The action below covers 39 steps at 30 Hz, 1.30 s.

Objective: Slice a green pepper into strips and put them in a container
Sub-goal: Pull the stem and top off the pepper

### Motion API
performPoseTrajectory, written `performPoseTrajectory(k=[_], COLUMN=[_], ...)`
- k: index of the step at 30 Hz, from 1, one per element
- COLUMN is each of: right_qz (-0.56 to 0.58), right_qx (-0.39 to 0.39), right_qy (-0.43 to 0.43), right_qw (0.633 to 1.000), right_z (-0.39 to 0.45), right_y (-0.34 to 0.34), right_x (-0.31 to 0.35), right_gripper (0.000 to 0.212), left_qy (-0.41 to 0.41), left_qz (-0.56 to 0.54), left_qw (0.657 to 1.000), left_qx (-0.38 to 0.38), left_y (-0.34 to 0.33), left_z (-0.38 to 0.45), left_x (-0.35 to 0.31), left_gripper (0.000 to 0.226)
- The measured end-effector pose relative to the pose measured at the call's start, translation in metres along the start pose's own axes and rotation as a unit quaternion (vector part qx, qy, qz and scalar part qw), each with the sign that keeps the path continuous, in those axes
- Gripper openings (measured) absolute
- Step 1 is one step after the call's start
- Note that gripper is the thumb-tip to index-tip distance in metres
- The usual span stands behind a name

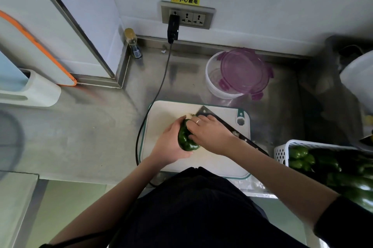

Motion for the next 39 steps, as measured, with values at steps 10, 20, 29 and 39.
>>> performPoseTrajectory(k=[10, 20, 29, 39], right_qz=[0.177, 0.183, -0.106, -0.145], right_qx=[-0.013, -0.071, 0.111, 0.210], right_qy=[-0.078, -0.033, 0.033, 0.090], right_qw=[0.981, 0.980, 0.988, 0.963], right_z=[0.008, 0.002, 0.015, 0.031], right_y=[-0.013, -0.015, -0.002, 0.004], right_x=[-0.018, -0.008, 0.000, -0.009], right_gripper=[0.020, 0.022, 0.038, 0.052], left_qy=[0.015, 0.018, -0.003, -0.021], left_qz=[-0.032, -0.036, -0.033, -0.011], left_qw=[0.999, 0.999, 0.997, 0.996], left_qx=[-0.017, 0.027, 0.067, 0.085], left_y=[0.007, 0.009, 0.009, 0.006], left_z=[0.006, 0.010, 0.017, 0.025], left_x=[0.005, 0.007, 0.009, 0.008], left_gripper=[0.088, 0.093, 0.093, 0.095])
Point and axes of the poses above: each hand's wrist, its own z-axis towards the middle knuckle, its own y-axis out of the back of the hand, x = y × z, the point moved 7 cm from there along z, towards the middle knuckle, and after that the axes turned 8 degrees about -z, right-handed, at the moved point
